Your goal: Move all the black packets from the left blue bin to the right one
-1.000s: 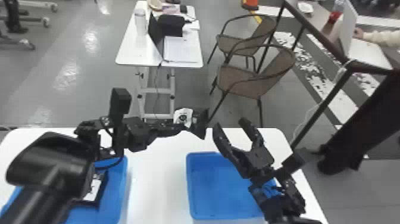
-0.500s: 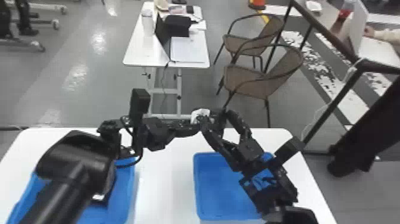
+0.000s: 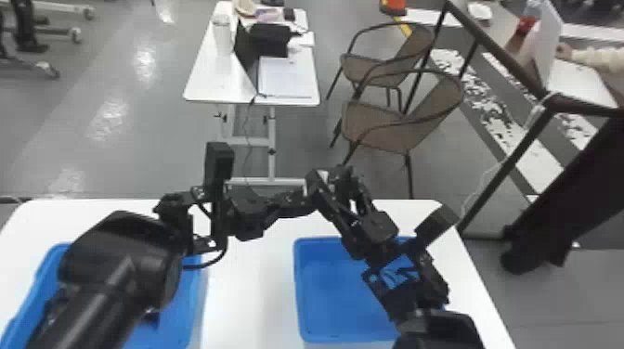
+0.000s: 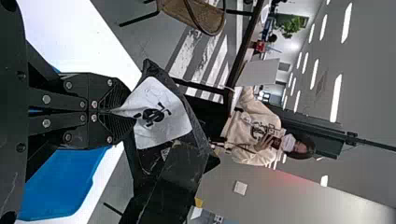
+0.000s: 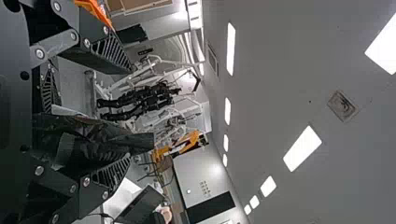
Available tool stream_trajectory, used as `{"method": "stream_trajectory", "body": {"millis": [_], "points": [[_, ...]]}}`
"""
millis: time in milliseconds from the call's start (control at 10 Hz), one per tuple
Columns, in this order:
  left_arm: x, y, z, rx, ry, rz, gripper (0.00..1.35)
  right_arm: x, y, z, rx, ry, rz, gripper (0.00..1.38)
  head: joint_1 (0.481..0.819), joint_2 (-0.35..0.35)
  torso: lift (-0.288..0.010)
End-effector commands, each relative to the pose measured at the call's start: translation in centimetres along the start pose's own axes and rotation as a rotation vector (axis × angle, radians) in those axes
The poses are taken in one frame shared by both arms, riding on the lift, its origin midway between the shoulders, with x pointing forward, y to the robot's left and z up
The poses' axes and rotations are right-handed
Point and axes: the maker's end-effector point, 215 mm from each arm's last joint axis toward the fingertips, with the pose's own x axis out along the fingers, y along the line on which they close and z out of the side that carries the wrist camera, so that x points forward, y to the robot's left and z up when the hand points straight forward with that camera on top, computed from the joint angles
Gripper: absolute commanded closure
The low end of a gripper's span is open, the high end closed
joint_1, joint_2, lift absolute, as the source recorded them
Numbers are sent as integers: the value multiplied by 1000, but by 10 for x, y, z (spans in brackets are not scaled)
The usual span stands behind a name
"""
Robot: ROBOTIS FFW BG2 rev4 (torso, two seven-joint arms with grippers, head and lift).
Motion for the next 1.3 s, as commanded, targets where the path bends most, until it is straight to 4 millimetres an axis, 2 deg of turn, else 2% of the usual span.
{"method": "stream_trajectory", "body": {"millis": [0, 100, 300, 500, 600, 700, 800, 900, 1000, 1200], "points": [[0, -1, -1, -9, -5, 0, 1214, 0, -1, -3, 16, -4, -15, 1156, 695, -162, 0], [0, 0, 0, -9, -6, 1, 1213, -3, -3, -6, 31, -5, -21, 1300, 695, -165, 0], [0, 1, 7, 3, -30, 10, 1187, -7, -2, -11, 38, 4, -25, 1277, 695, -167, 0], [-1, 2, 14, 3, -75, 28, 897, -9, -3, -15, 78, -3, -12, 1277, 695, -166, 0], [-5, 6, 15, 9, -86, 43, 633, -13, -8, -22, 108, -3, -29, 1277, 695, -164, 0], [-21, 16, 12, 1, -97, 86, 392, -20, -18, -25, 107, 2, -53, 1277, 695, -165, 0], [-49, 34, 9, -4, -105, 166, 248, -32, -36, -27, 102, 10, -94, 1277, 695, -160, 0], [-84, 50, 4, -22, -125, 252, 163, -48, -53, -35, 99, 28, -138, 1277, 695, -148, 0], [-125, 67, 1, -43, -151, 355, 21, -67, -68, -48, 106, 53, -190, 1277, 695, -139, 0], [-206, 89, -9, -62, -155, 524, -2, -106, -95, -84, 142, 115, -277, 1277, 695, -84, 0]]}}
